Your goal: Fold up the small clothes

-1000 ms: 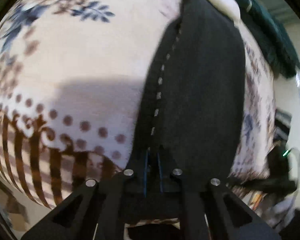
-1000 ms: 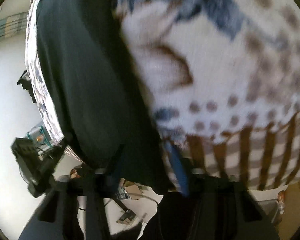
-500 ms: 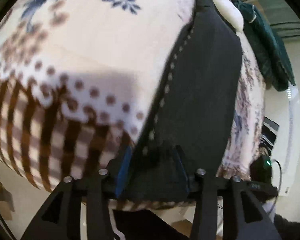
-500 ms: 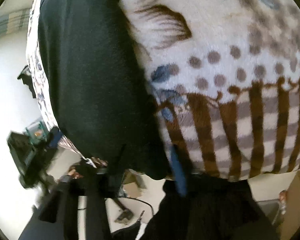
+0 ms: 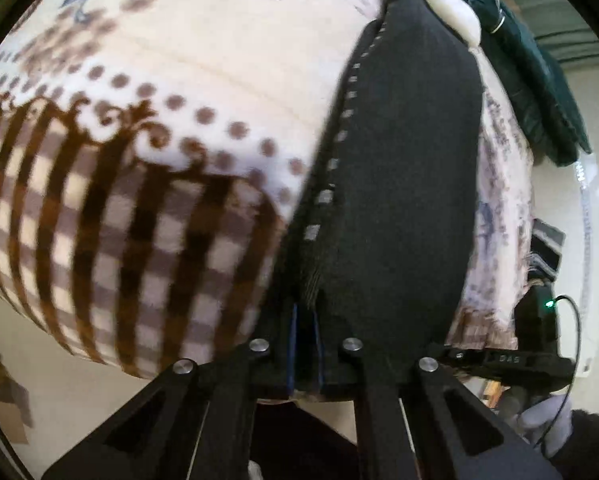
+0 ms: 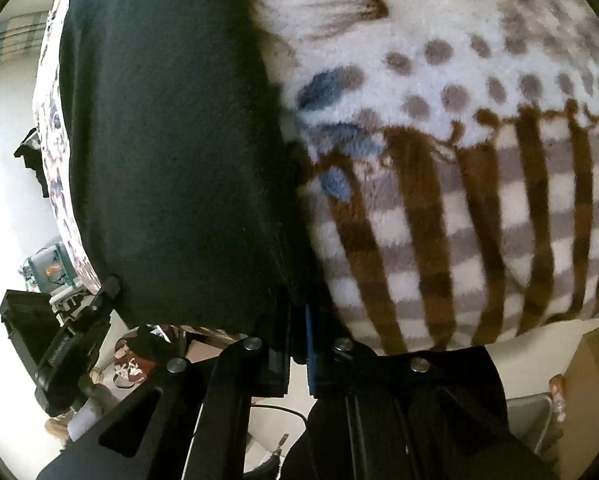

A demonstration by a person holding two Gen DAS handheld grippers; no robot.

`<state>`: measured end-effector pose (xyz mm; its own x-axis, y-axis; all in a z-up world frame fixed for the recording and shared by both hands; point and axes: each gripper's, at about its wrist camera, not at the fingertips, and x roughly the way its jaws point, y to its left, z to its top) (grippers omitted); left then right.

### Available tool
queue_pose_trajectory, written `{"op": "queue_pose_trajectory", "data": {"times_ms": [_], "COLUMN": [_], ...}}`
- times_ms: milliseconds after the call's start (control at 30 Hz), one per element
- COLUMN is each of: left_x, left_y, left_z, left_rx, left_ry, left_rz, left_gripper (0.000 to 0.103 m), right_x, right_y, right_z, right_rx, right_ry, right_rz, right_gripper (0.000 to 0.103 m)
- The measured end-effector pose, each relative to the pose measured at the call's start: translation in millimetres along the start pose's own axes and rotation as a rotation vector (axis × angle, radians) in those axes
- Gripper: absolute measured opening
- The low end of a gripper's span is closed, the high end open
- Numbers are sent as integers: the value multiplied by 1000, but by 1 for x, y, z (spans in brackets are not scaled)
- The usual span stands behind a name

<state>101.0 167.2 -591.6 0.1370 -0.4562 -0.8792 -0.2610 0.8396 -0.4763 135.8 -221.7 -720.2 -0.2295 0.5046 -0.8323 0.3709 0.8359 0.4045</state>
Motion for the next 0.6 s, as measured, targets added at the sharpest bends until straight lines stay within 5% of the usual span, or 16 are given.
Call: {"op": "queue_pose_trajectory", "data": {"times_ms": [67, 133, 233, 267, 300, 333, 600], "left_x": [5, 0, -13, -16, -14, -9, 33], "left_y": [9, 18, 23, 26, 29, 32, 15], "left_z": [1, 2, 1, 0, -1, 0, 10], "left_rx": [-1, -41, -56, -62, -76, -92, -22], "left_ry": [21, 27, 13, -1, -2, 8, 90], "left_rz": [29, -19, -46, -93, -108, -133, -169], "left_gripper": [7, 11, 55, 60, 61, 61, 59], "right_x": [8, 20, 18, 16, 13, 12, 44], "right_y": [9, 24, 30, 32, 30, 28, 9], "right_z": [-2, 5, 4, 3, 2, 0, -2], "right_rx": [-21, -62, -80, -81, -76, -61, 96], "right_ry": [1, 17, 55, 67, 72, 67, 97], "right_rz": [-43, -75, -56, -24, -2, 18, 178], "right_gripper": [5, 6, 20, 28, 50, 56, 56]}}
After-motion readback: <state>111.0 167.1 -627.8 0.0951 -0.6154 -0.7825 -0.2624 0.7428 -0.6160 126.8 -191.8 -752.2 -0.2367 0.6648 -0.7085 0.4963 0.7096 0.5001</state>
